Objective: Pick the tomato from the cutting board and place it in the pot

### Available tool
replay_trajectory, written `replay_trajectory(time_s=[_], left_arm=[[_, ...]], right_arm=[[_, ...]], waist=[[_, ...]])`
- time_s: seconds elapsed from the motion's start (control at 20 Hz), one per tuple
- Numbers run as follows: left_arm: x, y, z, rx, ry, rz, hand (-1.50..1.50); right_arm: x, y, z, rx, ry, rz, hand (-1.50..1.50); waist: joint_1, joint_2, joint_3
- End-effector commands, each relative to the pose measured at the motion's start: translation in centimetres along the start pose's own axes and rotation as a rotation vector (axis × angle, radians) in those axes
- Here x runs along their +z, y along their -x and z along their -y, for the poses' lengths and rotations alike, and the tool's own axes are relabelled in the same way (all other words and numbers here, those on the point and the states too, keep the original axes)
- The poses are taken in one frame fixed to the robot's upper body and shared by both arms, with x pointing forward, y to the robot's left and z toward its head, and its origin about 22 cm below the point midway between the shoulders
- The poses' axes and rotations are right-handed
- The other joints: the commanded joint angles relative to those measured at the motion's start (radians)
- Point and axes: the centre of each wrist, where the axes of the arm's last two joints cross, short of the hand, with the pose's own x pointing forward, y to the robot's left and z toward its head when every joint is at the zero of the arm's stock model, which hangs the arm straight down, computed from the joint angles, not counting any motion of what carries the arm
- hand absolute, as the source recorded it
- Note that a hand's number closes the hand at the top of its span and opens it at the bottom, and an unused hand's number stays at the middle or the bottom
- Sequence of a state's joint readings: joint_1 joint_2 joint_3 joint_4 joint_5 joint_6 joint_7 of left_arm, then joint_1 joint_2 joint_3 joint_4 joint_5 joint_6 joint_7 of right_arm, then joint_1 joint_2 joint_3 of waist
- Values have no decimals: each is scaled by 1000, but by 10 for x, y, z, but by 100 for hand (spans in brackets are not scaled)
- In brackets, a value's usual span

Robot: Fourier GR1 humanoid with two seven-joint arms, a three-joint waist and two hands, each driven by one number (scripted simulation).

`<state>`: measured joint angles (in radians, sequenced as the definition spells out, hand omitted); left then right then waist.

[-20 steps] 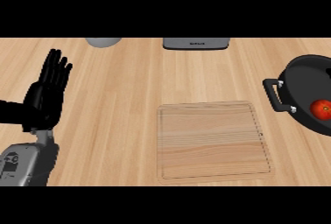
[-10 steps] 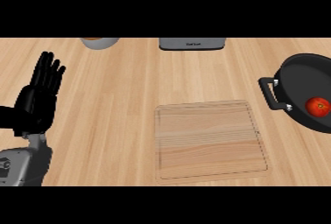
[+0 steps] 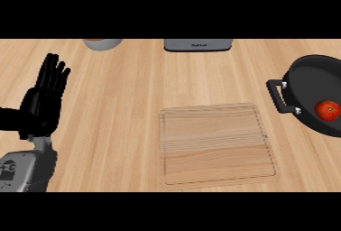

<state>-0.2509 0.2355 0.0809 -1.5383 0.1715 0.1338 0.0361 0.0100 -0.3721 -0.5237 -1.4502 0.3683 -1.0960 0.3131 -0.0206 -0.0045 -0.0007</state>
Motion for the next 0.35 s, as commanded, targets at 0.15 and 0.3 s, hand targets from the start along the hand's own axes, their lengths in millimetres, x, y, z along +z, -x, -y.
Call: replay_trajectory(time_s=[0.15, 0.3], left_arm=[[0, -1, 3, 9, 19, 9, 0], [-7, -8, -1, 5, -1, 11, 0]], right_arm=[[5, 16, 75, 1, 40, -12, -150], [-8, 22, 95, 17, 43, -13, -150]], waist=[[8, 3, 0], [9, 3, 1]])
